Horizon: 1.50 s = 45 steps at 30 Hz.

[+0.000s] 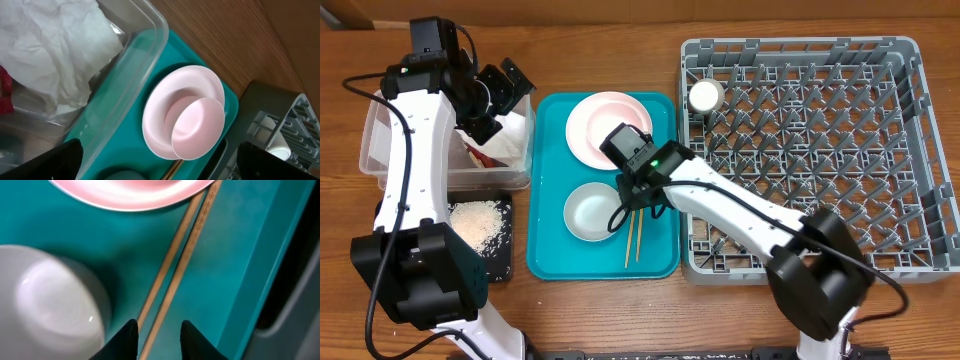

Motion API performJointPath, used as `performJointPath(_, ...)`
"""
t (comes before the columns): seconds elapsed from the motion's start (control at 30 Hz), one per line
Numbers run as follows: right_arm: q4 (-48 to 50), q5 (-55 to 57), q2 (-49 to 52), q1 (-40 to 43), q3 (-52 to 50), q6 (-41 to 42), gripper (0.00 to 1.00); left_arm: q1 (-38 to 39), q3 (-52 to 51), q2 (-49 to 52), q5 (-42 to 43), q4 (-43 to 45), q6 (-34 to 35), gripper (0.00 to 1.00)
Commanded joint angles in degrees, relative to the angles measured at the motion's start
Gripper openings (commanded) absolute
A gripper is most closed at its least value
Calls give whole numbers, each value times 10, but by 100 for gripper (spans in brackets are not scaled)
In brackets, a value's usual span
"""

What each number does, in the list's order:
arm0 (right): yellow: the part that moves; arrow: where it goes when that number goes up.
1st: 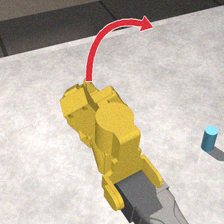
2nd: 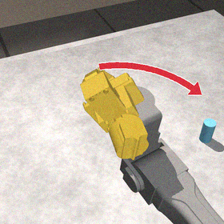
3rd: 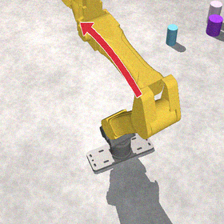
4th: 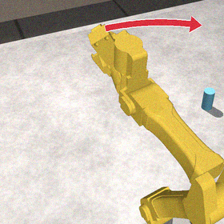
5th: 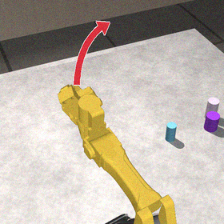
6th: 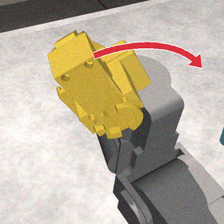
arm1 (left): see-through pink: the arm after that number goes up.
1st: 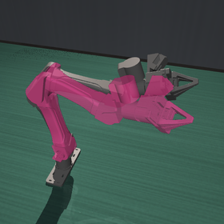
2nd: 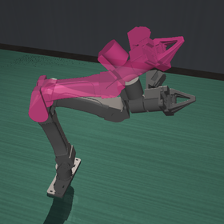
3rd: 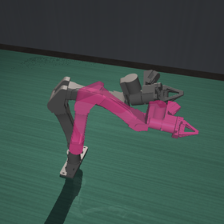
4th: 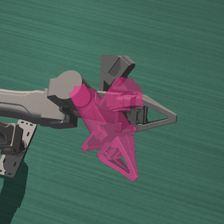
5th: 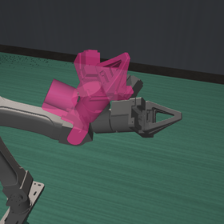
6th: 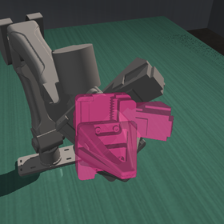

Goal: Sort waste into correct bins and load items into the dishwasher
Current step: 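Move the right gripper to the chopsticks on the teal tray and grasp one, then carry the chopstick into the rack and release it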

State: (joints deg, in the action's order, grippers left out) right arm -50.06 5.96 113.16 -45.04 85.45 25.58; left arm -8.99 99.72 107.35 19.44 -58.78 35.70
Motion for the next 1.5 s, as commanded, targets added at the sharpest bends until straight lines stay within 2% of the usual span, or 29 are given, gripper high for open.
performJointPath(0.0, 6, 52, 34, -2, 0, 32, 30, 3, 7, -5, -6, -1, 5, 100)
performJointPath(0.17, 10, 57, 46, -2, 0, 32, 22, 3, 7, -5, -6, -1, 5, 100)
performJointPath(0.27, 13, 63, 47, -2, 0, 52, 21, 3, 7, -5, -6, -1, 5, 100)
performJointPath(0.63, 33, 67, 68, -2, 0, 150, 21, 3, 7, -5, -6, -1, 5, 100)
performJointPath(0.97, 68, 66, 68, -2, -30, 167, 21, 3, 7, -5, -6, -1, 5, 100)
performJointPath(1.03, 68, 66, 68, -2, -30, 167, 18, 3, 7, -5, -6, -1, 5, 100)
performJointPath(1.1, 68, 64, 68, -2, -30, 167, 5, 3, 7, -5, -6, -1, 5, 100)
performJointPath(1.3, 51, 64, 60, -2, -9, 164, 4, 3, 7, -5, -6, -1, 5, 100)
performJointPath(1.47, 19, 82, -4, 7, 33, 158, 4, 3, 7, -5, -6, -1, 5, 100)
